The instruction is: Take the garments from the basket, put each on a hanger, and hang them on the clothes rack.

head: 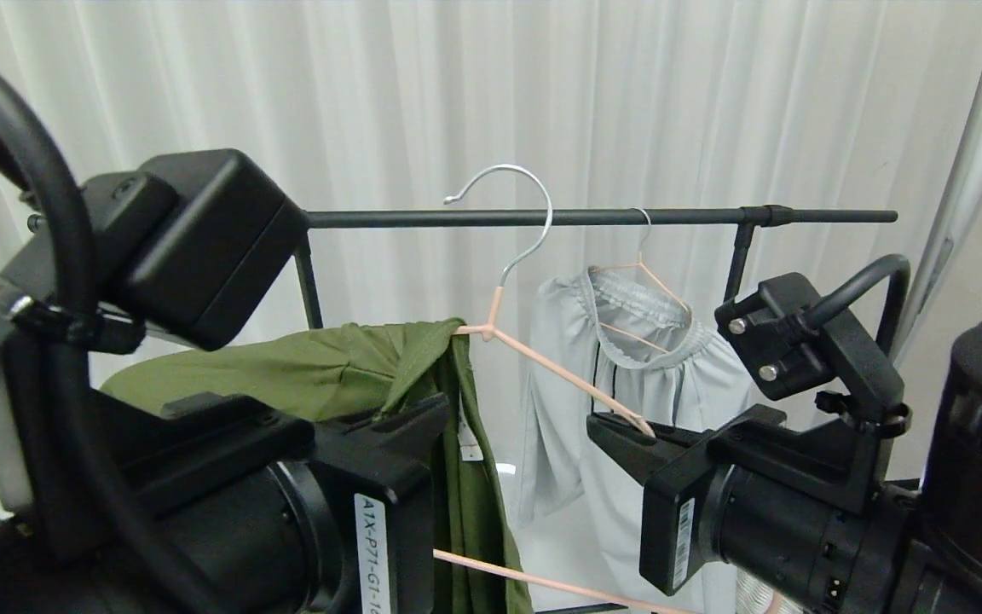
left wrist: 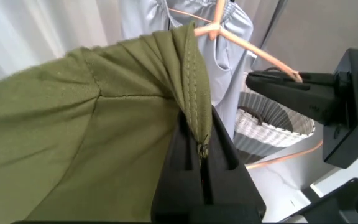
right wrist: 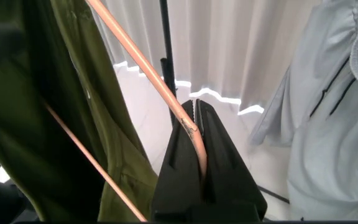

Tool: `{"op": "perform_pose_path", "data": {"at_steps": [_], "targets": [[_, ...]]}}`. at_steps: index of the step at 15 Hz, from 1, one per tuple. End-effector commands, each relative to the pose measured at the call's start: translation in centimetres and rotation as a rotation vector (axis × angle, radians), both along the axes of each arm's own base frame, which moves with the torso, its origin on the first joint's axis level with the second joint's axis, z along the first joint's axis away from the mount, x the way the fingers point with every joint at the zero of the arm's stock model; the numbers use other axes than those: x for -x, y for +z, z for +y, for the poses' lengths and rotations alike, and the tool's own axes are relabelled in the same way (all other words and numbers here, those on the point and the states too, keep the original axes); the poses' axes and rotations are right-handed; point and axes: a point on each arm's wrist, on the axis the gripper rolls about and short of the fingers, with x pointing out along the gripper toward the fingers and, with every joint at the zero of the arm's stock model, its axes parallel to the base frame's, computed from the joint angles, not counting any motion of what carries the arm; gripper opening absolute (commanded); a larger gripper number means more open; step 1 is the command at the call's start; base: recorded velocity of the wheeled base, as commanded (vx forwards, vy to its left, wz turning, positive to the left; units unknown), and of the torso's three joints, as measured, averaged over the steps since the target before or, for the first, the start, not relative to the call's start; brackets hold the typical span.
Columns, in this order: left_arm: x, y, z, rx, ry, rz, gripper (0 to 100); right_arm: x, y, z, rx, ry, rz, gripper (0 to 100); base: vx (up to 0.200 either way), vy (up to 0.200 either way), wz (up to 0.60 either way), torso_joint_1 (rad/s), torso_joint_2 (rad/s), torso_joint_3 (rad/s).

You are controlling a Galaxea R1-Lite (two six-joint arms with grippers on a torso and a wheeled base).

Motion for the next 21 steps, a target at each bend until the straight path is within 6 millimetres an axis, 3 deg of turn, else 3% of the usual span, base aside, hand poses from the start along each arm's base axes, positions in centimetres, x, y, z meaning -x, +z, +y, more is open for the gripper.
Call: {"op": "perform_pose_path", "data": {"at_steps": [1, 4, 5, 12, 19, 21], "targets": [[0.0, -0.3, -0.2, -0.011, -0.001, 0.005, 0, 0.0, 0.0, 0.1, 0.0, 0.002, -0.004, 0, 0.0, 0.0, 0.0, 0.0, 0.0, 0.0], [0.0, -0.4, -0.2, -0.015, -0.001, 0.006, 0, 0.0, 0.2, 0.1, -0.003, 0.004, -0.017, 0, 0.0, 0.0, 0.0, 0.0, 0.0, 0.0], [0.0, -0.3, -0.2, -0.012, -0.001, 0.004, 100, 0.0, 0.3, 0.1, -0.01, 0.004, -0.02, 0, 0.0, 0.0, 0.0, 0.0, 0.0, 0.0], [0.5, 0.0, 0.4, 0.003, -0.016, -0.007, 100, -0.2, 1.1, -0.4, -0.016, -0.005, -0.109, 0, 0.0, 0.0, 0.0, 0.0, 0.0, 0.0], [3.2, -0.6, 5.2, -0.115, -0.182, -0.143, 100, -0.3, -1.2, -3.6, 0.107, -0.035, -0.228, 0, 0.0, 0.0, 0.0, 0.0, 0.0, 0.0], [3.3, -0.4, 5.6, -0.118, -0.228, -0.151, 100, 0.3, -2.0, -4.5, 0.151, -0.022, -0.256, 0, 0.0, 0.0, 0.0, 0.0, 0.0, 0.0]]}}
